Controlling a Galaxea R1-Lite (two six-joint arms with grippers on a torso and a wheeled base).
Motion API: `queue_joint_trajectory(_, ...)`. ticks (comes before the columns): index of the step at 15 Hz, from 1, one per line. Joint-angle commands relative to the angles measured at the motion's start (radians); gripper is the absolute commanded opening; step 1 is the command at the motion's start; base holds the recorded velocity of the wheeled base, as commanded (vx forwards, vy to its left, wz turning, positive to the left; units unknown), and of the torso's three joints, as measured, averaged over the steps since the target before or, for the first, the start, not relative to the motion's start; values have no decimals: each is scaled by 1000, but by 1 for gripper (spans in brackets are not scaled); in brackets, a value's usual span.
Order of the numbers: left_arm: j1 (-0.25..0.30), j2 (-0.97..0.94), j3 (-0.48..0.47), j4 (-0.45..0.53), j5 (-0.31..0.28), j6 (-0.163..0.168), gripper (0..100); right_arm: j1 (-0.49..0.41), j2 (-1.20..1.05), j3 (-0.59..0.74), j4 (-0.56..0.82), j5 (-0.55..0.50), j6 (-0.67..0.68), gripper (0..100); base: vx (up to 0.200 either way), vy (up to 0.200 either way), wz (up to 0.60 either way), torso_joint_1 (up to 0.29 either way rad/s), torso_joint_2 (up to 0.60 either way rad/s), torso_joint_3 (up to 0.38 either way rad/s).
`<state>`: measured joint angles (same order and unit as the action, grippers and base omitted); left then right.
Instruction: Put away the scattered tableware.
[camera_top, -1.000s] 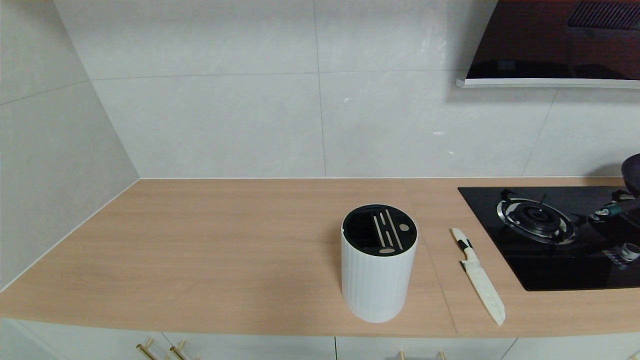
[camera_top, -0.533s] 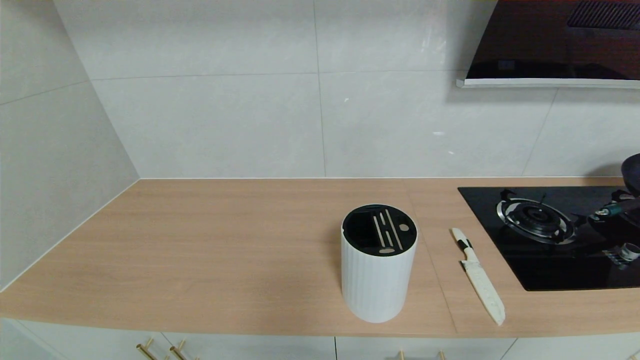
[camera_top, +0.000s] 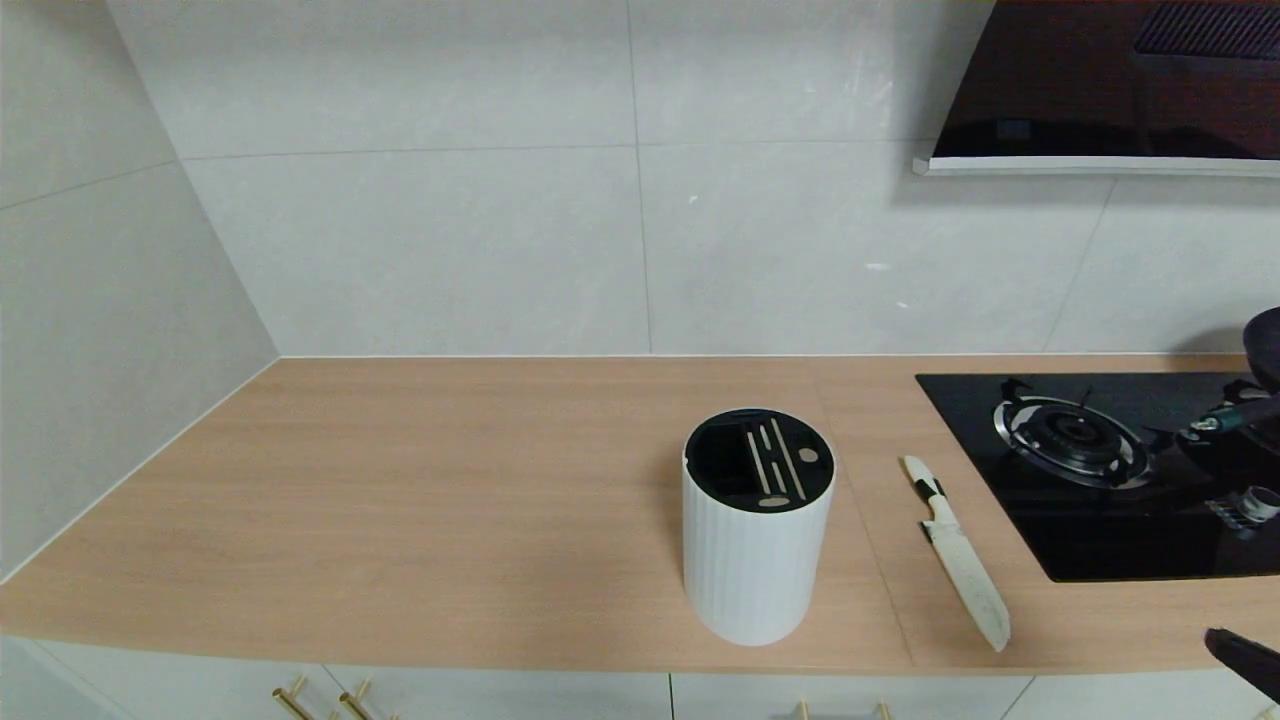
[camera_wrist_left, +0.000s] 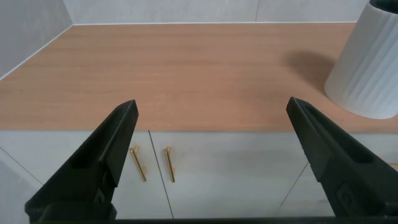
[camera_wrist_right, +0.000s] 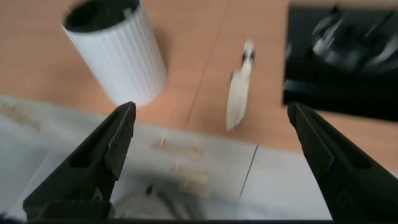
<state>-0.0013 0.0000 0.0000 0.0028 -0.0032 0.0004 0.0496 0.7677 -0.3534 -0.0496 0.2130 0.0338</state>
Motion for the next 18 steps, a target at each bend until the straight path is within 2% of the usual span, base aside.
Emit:
queue_joint_trajectory(1, 0, 0, 0, -1, 0, 0, 100, 41, 432, -95, -131, -18, 29, 100, 0, 0, 0, 0, 0, 0)
queue_joint_trajectory(5, 0, 0, 0, -1, 0, 0, 100, 79, 780, -111, -437, -106, 21, 100, 0, 0, 0, 0, 0, 0)
queue_joint_trajectory(7, 0, 0, 0, 0, 0, 0, 100, 82, 871, -111, -524, -119, 21, 100, 0, 0, 0, 0, 0, 0)
queue_joint_trajectory(8, 0, 0, 0, -1, 0, 0, 100, 82, 976, -111, -633, -142, 21, 100, 0, 0, 0, 0, 0, 0)
queue_joint_trajectory(10, 0, 0, 0, 0, 0, 0, 100, 84, 1104, -130, -743, -147, 21, 100, 0, 0, 0, 0, 0, 0)
queue_joint_trajectory(18, 0, 0, 0, 0, 0, 0, 100, 118, 1443, -185, -1013, -273, 24, 100, 0, 0, 0, 0, 0, 0)
